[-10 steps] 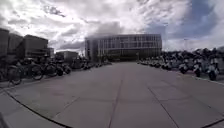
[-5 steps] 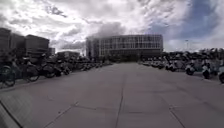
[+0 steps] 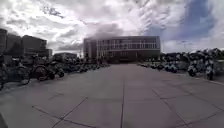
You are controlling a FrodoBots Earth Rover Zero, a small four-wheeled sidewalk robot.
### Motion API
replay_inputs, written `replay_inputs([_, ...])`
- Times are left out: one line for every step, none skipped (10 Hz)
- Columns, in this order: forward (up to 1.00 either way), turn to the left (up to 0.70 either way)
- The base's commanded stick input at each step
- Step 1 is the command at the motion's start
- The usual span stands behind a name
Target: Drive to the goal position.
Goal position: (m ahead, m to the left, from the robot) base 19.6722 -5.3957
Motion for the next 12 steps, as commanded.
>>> replay_inputs([0.7, 0.01])
replay_inputs([0.7, 0.01])
replay_inputs([0.7, 0.01])
replay_inputs([0.7, 0.01])
replay_inputs([0.7, 0.01])
replay_inputs([0.7, 0.01])
replay_inputs([0.7, 0.01])
replay_inputs([0.7, 0.01])
replay_inputs([0.7, 0.01])
replay_inputs([0.7, 0.01])
replay_inputs([0.7, 0.01])
replay_inputs([0.7, 0.01])
